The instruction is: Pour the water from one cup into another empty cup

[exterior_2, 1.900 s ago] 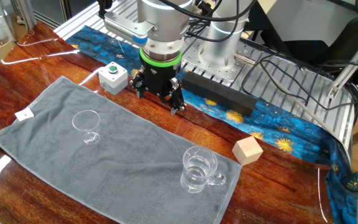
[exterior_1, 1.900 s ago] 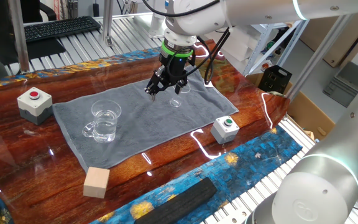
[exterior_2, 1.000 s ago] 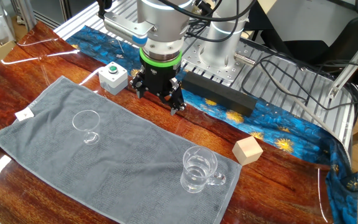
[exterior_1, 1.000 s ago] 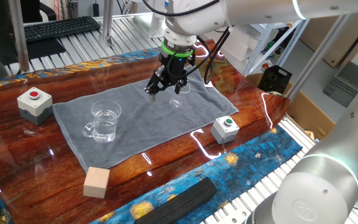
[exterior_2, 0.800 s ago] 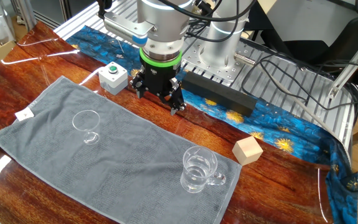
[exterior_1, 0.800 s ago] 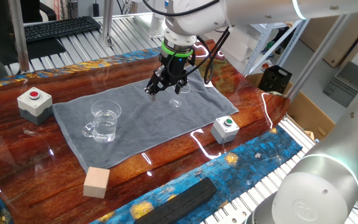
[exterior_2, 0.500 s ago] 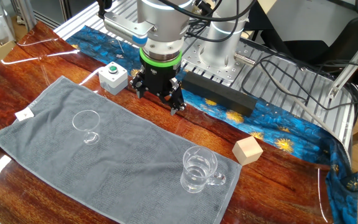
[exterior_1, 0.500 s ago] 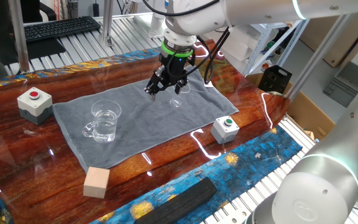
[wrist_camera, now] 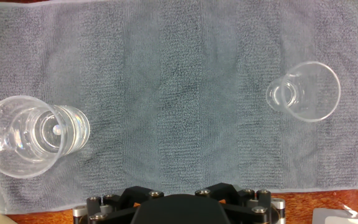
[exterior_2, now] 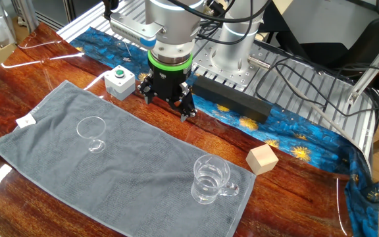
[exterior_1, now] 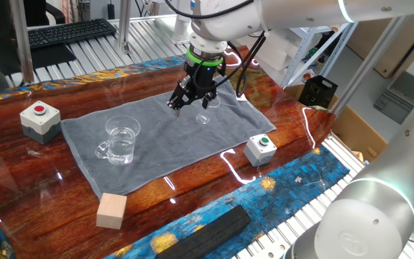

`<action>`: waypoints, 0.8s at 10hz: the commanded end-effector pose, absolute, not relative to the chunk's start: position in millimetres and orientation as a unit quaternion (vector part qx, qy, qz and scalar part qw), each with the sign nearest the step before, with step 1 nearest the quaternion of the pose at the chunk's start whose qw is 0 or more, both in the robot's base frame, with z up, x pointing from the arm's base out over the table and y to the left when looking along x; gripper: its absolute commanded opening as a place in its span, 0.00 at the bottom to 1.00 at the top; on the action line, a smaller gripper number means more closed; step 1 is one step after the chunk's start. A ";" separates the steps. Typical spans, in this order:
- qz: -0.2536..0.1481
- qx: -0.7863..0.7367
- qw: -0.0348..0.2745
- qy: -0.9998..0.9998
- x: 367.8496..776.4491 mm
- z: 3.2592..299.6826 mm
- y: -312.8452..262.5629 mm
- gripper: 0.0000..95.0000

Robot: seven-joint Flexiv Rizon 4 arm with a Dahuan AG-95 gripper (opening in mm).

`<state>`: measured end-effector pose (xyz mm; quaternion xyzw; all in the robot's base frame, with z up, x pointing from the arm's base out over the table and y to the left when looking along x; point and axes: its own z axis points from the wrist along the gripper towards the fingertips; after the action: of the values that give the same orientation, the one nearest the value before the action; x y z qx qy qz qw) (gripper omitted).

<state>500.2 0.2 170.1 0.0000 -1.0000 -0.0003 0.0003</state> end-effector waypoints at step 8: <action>-0.015 -0.047 -0.020 -0.999 499.1 169.5 0.2 0.00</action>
<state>498.8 0.3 168.9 -0.0472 -0.9986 -0.0152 -0.0208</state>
